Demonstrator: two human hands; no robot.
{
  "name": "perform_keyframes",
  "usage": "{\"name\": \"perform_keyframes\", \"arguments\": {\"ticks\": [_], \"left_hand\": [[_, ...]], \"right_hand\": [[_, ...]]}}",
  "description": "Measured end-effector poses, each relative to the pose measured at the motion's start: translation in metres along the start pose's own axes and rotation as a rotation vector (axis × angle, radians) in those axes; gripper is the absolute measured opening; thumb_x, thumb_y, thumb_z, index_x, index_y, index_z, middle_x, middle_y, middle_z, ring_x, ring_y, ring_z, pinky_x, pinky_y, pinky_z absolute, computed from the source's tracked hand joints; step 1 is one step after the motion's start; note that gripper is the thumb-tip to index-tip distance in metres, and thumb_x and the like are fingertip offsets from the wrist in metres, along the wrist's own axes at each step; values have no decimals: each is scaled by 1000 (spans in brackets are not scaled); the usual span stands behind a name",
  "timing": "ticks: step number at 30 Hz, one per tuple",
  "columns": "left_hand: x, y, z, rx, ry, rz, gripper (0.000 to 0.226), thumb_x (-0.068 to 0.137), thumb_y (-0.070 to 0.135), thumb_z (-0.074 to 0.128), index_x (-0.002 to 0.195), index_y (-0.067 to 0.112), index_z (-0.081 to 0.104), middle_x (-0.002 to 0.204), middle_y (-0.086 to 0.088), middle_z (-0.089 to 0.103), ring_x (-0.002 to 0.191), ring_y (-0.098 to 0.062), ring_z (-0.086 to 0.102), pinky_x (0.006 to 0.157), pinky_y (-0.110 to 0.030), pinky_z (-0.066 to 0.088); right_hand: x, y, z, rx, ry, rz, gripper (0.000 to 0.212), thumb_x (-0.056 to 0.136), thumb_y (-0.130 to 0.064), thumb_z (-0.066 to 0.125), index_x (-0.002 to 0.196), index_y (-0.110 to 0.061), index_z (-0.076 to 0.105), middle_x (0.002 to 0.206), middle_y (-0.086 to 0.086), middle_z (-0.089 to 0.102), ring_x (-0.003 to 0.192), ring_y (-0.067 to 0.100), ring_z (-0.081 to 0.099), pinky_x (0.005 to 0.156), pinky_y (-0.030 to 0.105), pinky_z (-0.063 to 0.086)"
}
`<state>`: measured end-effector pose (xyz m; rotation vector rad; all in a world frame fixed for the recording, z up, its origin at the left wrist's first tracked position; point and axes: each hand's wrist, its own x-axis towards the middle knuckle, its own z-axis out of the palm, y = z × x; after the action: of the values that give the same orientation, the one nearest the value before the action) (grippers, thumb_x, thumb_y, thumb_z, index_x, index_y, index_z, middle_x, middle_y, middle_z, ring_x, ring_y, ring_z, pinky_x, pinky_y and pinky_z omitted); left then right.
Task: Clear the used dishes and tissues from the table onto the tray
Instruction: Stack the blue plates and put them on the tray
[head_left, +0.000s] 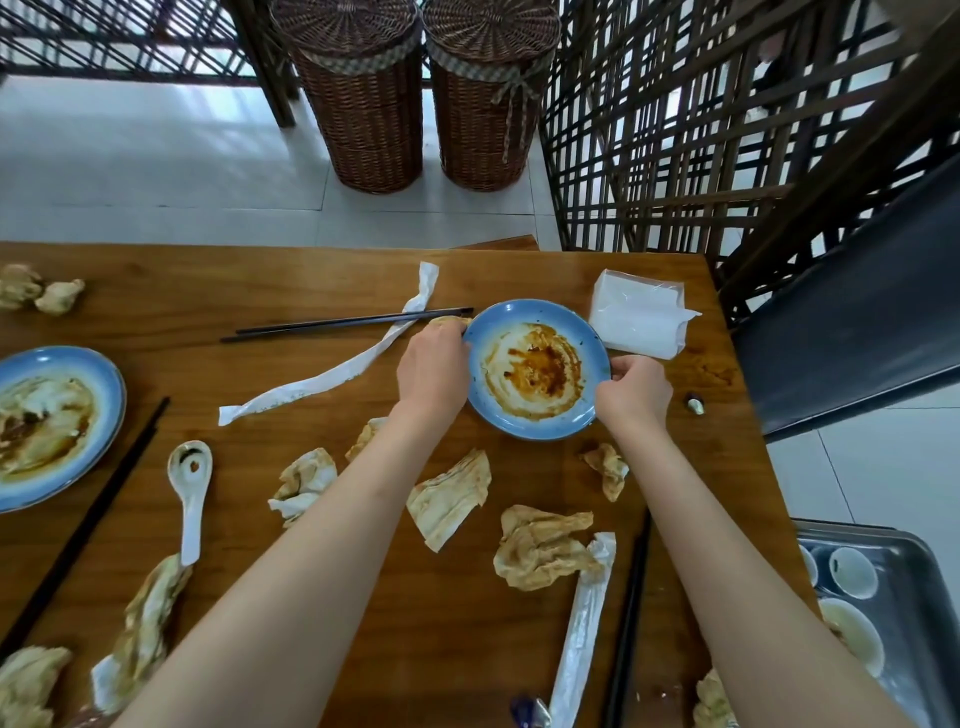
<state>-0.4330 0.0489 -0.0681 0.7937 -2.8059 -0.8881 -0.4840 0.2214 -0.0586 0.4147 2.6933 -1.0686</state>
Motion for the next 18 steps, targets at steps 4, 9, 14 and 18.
{"name": "perform_keyframes", "arguments": {"ticks": [4,9,14,18], "left_hand": [[1,1,1,-98,42,-44,30,95,19,52,123,13,61,112,-4,65,99,-17,61,75,-26,50],[-2,1,6,-190,8,-114,33,97,17,48,129,17,54,114,-4,65,100,-19,61,76,-26,49],[-4,3,8,-231,-52,-168,37,96,16,50,133,16,50,118,-3,62,105,-18,59,78,-26,48],[-6,0,3,-189,-75,-217,31,96,19,51,125,10,56,113,-5,63,100,-19,60,77,-28,50]], "right_hand": [[2,1,2,40,7,27,32,86,0,60,118,-7,58,115,10,62,103,22,62,61,21,46],[1,2,2,65,-5,42,34,87,-1,59,120,-11,56,118,8,62,104,21,61,60,20,46],[-1,1,-2,107,-39,59,41,85,-2,63,124,-11,55,120,7,61,106,20,61,49,11,38],[-7,2,-3,126,-37,65,40,84,0,63,123,-10,56,119,9,61,106,21,60,52,13,39]]}}
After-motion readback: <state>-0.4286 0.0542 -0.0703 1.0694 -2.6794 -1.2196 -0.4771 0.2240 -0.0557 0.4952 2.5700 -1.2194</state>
